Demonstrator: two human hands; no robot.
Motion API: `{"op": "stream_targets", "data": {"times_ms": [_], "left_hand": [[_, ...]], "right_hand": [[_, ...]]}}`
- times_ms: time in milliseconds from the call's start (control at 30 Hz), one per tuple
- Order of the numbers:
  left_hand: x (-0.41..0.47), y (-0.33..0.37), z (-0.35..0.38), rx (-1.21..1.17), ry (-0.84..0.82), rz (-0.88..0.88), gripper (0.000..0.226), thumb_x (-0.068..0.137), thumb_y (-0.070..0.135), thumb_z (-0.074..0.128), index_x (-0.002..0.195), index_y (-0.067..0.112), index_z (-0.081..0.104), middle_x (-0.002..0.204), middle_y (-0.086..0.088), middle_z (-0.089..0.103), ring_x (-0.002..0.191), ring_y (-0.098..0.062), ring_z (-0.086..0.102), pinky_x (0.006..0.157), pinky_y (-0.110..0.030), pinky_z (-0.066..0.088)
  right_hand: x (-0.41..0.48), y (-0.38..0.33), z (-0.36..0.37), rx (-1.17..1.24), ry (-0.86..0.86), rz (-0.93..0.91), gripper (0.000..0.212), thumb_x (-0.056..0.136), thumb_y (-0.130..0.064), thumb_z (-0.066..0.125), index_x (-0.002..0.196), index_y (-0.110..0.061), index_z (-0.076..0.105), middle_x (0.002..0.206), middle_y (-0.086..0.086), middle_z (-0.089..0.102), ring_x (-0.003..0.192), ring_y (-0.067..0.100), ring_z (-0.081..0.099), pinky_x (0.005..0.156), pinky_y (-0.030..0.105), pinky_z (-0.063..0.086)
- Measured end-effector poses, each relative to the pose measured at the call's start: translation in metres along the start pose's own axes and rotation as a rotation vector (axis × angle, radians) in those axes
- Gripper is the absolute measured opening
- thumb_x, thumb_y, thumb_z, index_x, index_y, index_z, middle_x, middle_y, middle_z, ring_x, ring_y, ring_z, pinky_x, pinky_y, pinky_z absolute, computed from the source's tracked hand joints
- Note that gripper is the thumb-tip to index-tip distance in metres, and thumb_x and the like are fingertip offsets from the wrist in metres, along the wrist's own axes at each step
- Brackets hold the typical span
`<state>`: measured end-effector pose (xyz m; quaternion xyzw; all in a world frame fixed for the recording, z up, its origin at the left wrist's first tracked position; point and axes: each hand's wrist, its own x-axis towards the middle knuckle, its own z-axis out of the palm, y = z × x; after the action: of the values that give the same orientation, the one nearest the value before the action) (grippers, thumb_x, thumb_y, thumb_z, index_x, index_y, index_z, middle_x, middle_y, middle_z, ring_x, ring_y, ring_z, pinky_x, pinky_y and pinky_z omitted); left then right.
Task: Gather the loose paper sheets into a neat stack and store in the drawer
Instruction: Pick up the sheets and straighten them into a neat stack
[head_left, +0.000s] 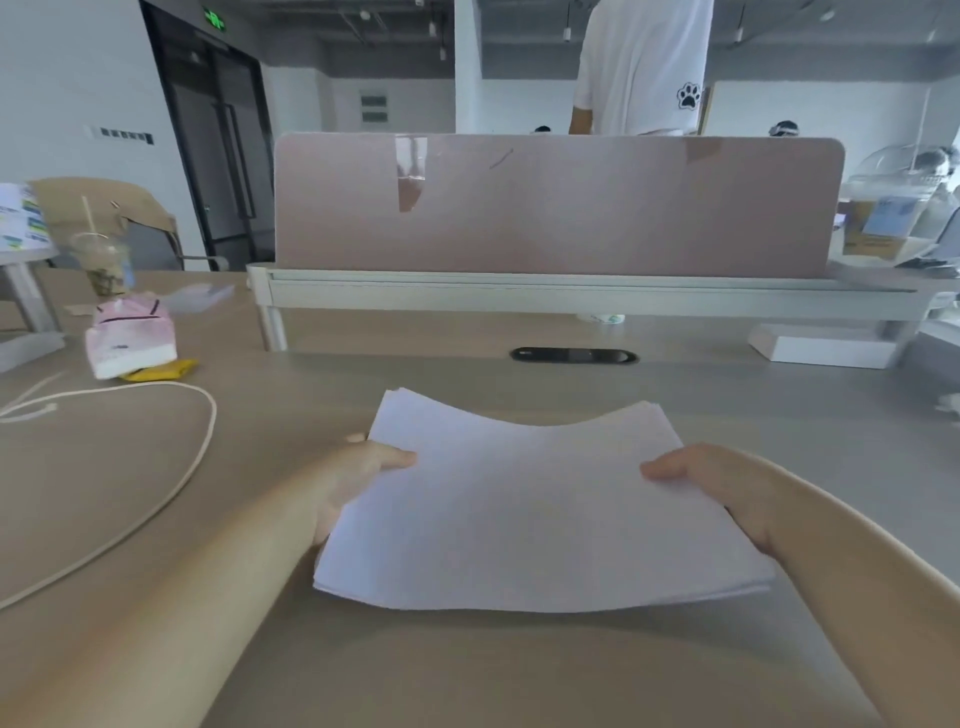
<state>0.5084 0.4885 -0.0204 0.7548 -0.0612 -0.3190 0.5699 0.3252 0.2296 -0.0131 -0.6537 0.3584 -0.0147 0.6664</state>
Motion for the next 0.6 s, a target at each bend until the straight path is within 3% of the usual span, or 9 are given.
{"op": "stream_targets", "data": {"times_ms": [67,167,233,300,433,500,600], "left_hand": [[-0.001,0.001,0.005,-0.065,0.084,0.117,0.019,0.085,0.008,0.065,0.104,0.009,0.064,0.092,-0.012,0.068,0.078,-0.027,0.065,0.066,-0.034,0.049],[-0.013,0.015,0.006,-0.235,0.152,0.383,0.028,0.083,0.005,0.066,0.110,0.009,0.060,0.095,-0.011,0.068,0.074,-0.025,0.065,0.061,-0.033,0.049],[-0.028,0.026,0.005,-0.350,0.115,0.530,0.039,0.075,0.013,0.072,0.113,0.012,0.063,0.096,-0.005,0.074,0.076,-0.023,0.071,0.064,-0.035,0.050],[-0.043,0.032,0.001,-0.384,0.007,0.657,0.036,0.062,0.025,0.081,0.096,0.022,0.071,0.085,0.006,0.078,0.073,-0.014,0.074,0.065,-0.034,0.053],[-0.054,0.031,-0.006,-0.379,-0.081,0.786,0.062,0.022,0.052,0.092,0.078,0.030,0.079,0.085,0.008,0.078,0.076,-0.012,0.075,0.059,-0.025,0.058],[-0.051,0.029,-0.004,-0.398,-0.022,0.776,0.059,0.026,0.053,0.090,0.077,0.028,0.079,0.084,0.008,0.078,0.079,-0.015,0.075,0.061,-0.028,0.059],[-0.049,0.028,0.005,-0.403,0.119,0.730,0.028,0.055,0.039,0.076,0.076,0.021,0.073,0.072,0.010,0.077,0.076,-0.016,0.074,0.069,-0.035,0.055]], "right_hand": [[-0.002,-0.004,0.001,-0.027,0.063,-0.126,0.017,0.090,-0.008,0.057,0.098,0.003,0.067,0.070,0.015,0.076,0.053,0.027,0.072,0.056,0.032,0.055],[-0.013,-0.017,-0.002,0.086,0.118,-0.489,0.013,0.088,-0.006,0.060,0.095,0.000,0.069,0.072,0.008,0.077,0.057,0.023,0.071,0.061,0.034,0.057],[-0.028,-0.026,0.001,0.157,0.106,-0.730,0.012,0.089,-0.007,0.059,0.094,-0.010,0.069,0.075,0.000,0.077,0.062,0.017,0.073,0.058,0.031,0.057],[-0.045,-0.034,0.004,0.193,0.045,-0.872,0.014,0.084,-0.017,0.063,0.096,-0.016,0.069,0.084,-0.003,0.078,0.071,0.015,0.074,0.058,0.027,0.057],[-0.053,-0.034,0.000,0.270,-0.050,-0.939,0.036,0.064,-0.033,0.070,0.095,-0.016,0.074,0.095,0.003,0.078,0.083,0.022,0.075,0.063,0.030,0.057],[-0.048,-0.029,0.000,0.250,-0.066,-0.911,0.041,0.057,-0.040,0.078,0.091,-0.017,0.077,0.096,0.005,0.078,0.085,0.025,0.075,0.063,0.031,0.058],[-0.041,-0.023,0.003,0.209,-0.029,-0.889,0.058,0.042,-0.050,0.087,0.089,-0.016,0.079,0.096,0.007,0.078,0.088,0.028,0.075,0.067,0.034,0.058]]}}
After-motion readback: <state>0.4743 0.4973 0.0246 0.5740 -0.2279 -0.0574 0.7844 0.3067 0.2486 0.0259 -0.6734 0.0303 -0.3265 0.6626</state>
